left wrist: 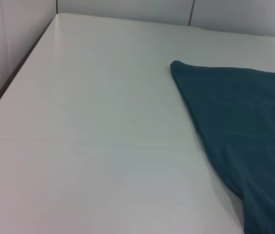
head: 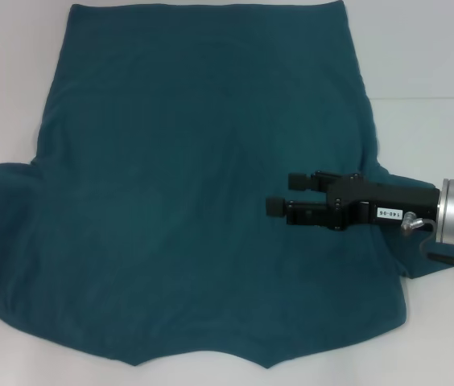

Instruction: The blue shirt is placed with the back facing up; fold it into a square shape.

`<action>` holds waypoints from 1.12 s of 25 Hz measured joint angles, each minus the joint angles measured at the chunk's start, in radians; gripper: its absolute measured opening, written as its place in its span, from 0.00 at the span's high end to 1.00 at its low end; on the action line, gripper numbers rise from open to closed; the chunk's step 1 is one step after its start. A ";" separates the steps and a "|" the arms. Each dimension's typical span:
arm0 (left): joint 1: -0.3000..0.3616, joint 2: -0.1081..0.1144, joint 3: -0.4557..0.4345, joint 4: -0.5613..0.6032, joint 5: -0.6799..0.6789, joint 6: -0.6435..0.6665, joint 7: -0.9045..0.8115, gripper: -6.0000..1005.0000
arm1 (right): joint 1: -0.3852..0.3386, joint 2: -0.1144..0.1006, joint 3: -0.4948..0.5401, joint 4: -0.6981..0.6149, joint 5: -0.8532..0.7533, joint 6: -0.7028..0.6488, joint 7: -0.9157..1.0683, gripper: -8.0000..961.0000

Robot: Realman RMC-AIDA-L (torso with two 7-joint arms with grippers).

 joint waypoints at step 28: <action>0.025 -0.063 0.071 0.201 0.001 0.331 -0.096 0.99 | -0.003 0.000 -0.002 0.000 0.000 0.003 -0.010 0.10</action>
